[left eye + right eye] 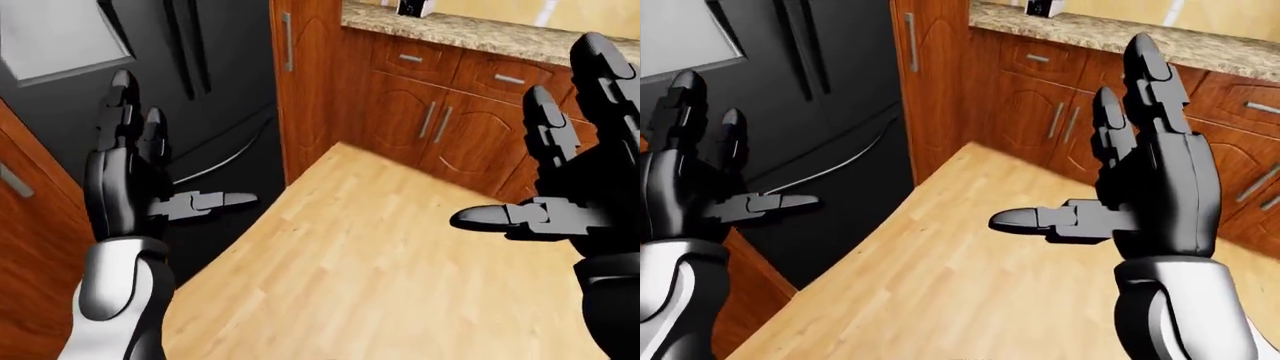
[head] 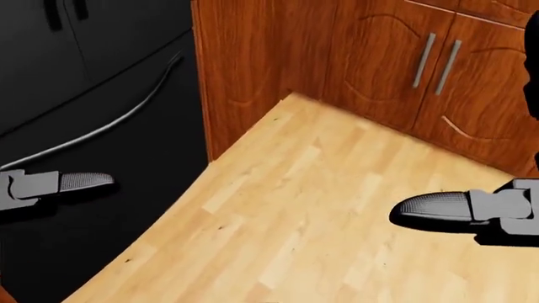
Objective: Navigate to the stove.
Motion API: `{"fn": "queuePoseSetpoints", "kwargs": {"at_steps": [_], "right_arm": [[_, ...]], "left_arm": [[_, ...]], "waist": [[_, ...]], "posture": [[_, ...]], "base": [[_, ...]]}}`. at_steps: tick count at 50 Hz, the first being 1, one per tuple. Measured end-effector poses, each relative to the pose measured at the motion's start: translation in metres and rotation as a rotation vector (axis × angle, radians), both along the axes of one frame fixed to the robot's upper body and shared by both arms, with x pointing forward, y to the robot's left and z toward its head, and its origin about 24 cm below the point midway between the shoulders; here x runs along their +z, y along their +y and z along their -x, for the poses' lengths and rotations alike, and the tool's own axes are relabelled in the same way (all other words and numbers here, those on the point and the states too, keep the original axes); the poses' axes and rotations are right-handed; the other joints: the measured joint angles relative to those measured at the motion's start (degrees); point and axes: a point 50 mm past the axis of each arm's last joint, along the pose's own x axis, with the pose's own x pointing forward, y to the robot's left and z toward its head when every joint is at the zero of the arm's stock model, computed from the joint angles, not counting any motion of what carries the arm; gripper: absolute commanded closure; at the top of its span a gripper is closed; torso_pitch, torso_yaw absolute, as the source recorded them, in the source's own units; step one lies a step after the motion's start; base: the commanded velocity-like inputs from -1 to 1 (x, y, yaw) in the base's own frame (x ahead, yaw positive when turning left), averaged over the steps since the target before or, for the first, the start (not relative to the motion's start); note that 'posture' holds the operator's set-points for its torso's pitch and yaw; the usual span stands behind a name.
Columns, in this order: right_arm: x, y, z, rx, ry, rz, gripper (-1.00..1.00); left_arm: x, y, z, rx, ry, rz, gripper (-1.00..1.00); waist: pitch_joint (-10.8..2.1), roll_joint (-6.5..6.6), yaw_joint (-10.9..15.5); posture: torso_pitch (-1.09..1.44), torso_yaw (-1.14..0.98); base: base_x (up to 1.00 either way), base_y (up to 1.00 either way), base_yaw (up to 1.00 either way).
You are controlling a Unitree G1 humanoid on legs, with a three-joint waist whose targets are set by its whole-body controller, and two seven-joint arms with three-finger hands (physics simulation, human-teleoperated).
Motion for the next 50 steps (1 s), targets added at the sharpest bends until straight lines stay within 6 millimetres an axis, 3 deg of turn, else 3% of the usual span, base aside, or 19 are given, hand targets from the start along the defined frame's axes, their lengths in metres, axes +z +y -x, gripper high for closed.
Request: {"fn": "queuePoseSetpoints", "kwargs": {"at_steps": [2, 4, 7, 12, 15, 16, 18, 21, 25, 28, 29, 31, 35, 39, 41, 46, 50], "right_arm": [[0.0, 0.0, -0.001, -0.001, 0.003, 0.004, -1.0], [-0.002, -0.003, -0.002, -0.018, 0.019, -0.001, -1.0], [-0.004, -0.004, -0.004, -0.032, 0.036, 0.001, -1.0], [-0.001, -0.003, -0.001, -0.024, 0.007, 0.003, -1.0], [0.0, -0.003, -0.001, -0.024, 0.005, 0.004, -1.0], [-0.002, -0.002, -0.001, -0.015, 0.014, -0.001, -1.0], [-0.005, 0.0, -0.002, 0.001, 0.036, 0.007, -1.0], [-0.004, 0.0, -0.001, 0.003, 0.031, 0.01, -1.0], [0.0, -0.001, 0.0, -0.007, 0.004, 0.005, -1.0], [0.0, -0.001, 0.0, -0.006, 0.006, 0.006, -1.0], [0.0, -0.002, 0.0, -0.011, 0.007, 0.006, -1.0], [-0.003, -0.004, -0.002, -0.027, 0.024, -0.004, -1.0], [-0.005, -0.004, -0.003, -0.033, 0.033, 0.001, -1.0], [-0.003, -0.004, -0.002, -0.031, 0.013, 0.003, -1.0], [-0.002, -0.005, -0.002, -0.034, 0.011, 0.007, -1.0], [-0.007, 0.0, -0.002, -0.003, 0.046, 0.014, -1.0], [-0.004, -0.002, -0.001, -0.013, 0.017, 0.01, -1.0]], "left_arm": [[0.0, 0.0, -0.001, -0.002, -0.004, 0.003, -1.0], [-0.004, -0.003, -0.002, -0.02, 0.016, 0.008, -1.0], [-0.006, -0.005, -0.003, -0.037, 0.034, 0.008, -1.0], [-0.001, -0.002, 0.0, -0.016, 0.001, 0.002, -1.0], [-0.001, -0.002, 0.0, -0.011, -0.003, -0.001, -1.0], [-0.002, 0.0, 0.0, -0.002, 0.003, -0.002, -1.0], [-0.006, 0.003, -0.001, 0.016, 0.03, 0.005, -1.0], [-0.007, 0.003, -0.003, 0.016, 0.036, 0.007, -1.0], [-0.003, 0.0, -0.002, 0.002, 0.01, 0.0, -1.0], [-0.003, 0.0, -0.001, 0.004, 0.007, -0.005, -1.0], [-0.003, -0.002, -0.001, -0.004, 0.005, -0.002, -1.0], [-0.006, -0.005, -0.003, -0.028, 0.021, 0.002, -1.0], [-0.009, -0.006, -0.004, -0.04, 0.037, 0.002, -1.0], [-0.004, -0.003, -0.001, -0.019, 0.007, -0.001, -1.0], [-0.004, -0.003, -0.001, -0.018, 0.002, -0.002, -1.0], [-0.01, 0.003, -0.003, 0.02, 0.042, 0.004, -1.0], [-0.006, 0.0, -0.003, 0.007, 0.018, -0.003, -1.0]], "waist": [[-0.36, -1.8, -0.15], [0.33, -0.56, -0.97], [0.3, -0.2, -1.31], [0.96, 2.66, -0.91], [0.48, 5.49, -0.63], [0.61, 4.8, -0.27], [0.69, 4.78, -0.21], [-0.03, 3.95, -0.53], [0.05, 1.36, -0.27], [-0.14, -1.43, -0.05], [-0.34, -1.52, -0.46], [0.48, -0.72, -1.25], [0.34, 0.45, -1.26], [0.96, 3.02, -0.94], [0.7, 5.12, -0.85], [0.36, 4.61, -0.19], [-0.02, 2.39, -0.36]], "posture": [[0.0, 0.0], [0.0, 0.0], [0.0, 0.0], [0.0, 0.0], [0.0, 0.0], [0.0, 0.0], [0.0, 0.0], [0.0, 0.0], [0.0, 0.0], [0.0, 0.0], [0.0, 0.0], [0.0, 0.0], [0.0, 0.0], [0.0, 0.0], [0.0, 0.0], [0.0, 0.0], [0.0, 0.0]], "base": [[0.0, 0.0, -0.29], [0.0, 0.0, -0.29], [0.0, 0.0, -0.28], [0.0, 0.0, -0.29], [0.0, 0.0, -0.29], [0.0, 0.0, -0.29], [0.0, 0.0, -0.29], [0.0, 0.0, -0.3], [0.0, 0.0, -0.3], [0.0, 0.0, -0.3], [0.0, 0.0, -0.3], [0.0, 0.0, -0.29], [0.0, 0.0, -0.29], [0.0, 0.0, -0.3], [0.0, 0.0, -0.3], [0.0, 0.0, -0.31], [0.0, 0.0, -0.31]]}}
